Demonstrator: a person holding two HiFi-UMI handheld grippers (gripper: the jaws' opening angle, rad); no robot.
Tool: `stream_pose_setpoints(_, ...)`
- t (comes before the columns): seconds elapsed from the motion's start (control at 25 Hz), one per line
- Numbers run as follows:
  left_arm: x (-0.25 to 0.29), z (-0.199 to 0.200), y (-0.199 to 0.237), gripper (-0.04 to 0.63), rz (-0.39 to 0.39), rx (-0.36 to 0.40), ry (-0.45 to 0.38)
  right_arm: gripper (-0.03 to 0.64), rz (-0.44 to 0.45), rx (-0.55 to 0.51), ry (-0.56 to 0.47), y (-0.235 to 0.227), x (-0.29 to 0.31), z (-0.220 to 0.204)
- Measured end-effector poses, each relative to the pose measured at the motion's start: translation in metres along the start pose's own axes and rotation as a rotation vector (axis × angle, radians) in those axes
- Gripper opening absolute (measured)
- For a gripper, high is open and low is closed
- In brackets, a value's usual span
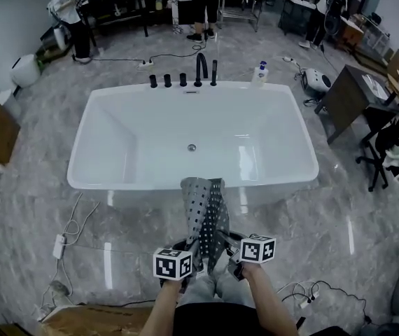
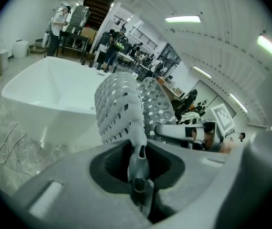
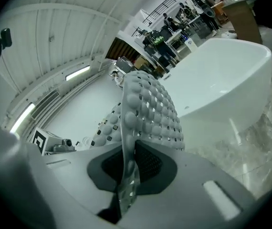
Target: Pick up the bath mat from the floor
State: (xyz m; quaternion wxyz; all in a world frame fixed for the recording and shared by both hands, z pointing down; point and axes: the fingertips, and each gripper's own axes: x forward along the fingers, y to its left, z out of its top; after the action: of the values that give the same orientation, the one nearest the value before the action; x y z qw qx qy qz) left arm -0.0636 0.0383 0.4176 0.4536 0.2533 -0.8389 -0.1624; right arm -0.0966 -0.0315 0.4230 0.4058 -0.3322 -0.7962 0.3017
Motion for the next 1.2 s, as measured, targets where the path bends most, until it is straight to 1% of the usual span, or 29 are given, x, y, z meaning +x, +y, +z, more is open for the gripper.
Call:
stream_pose_setpoints(0.12,-0.010,0.032,0.005,0.054,0.010,0.030,-0.048,0.020,0.017,-0.073,-0.024,0.021,0.007,0.026)
stream_pose_setpoints(0.32,-0.030,0.085,-0.004,0.051,0.004,0.080,-0.142,0.018,0.006,-0.182,-0.068,0.049,0.004,0.071)
stream_pose_setpoints(0.52,-0.051,0.145,-0.021,0.049,0.017,0.150,-0.257,0.018,0.015,-0.280,-0.163,0.077,-0.007,0.130)
stream_pose_setpoints(0.68,-0.072,0.197,-0.037,0.048,0.036,0.235,-0.342,0.018,0.027,-0.358,-0.245,0.105,-0.017,0.182)
stream_pose_setpoints(0.92,-0.107,0.259,-0.071,0.046,0.040,0.326,-0.467,0.018,0.095,-0.515,-0.411,0.167,-0.047,0.247)
stream_pose_setpoints(1.0,-0.122,0.279,-0.083,0.044,0.042,0.354,-0.508,0.018,0.093,-0.571,-0.452,0.186,-0.057,0.268)
stream_pose_setpoints(1.08,-0.137,0.298,-0.092,0.044,0.039,0.365,-0.557,0.018,0.085,-0.615,-0.492,0.203,-0.067,0.288)
stream_pose_setpoints(1.2,-0.153,0.321,-0.106,0.044,0.045,0.352,-0.637,0.018,0.054,-0.678,-0.538,0.218,-0.085,0.313)
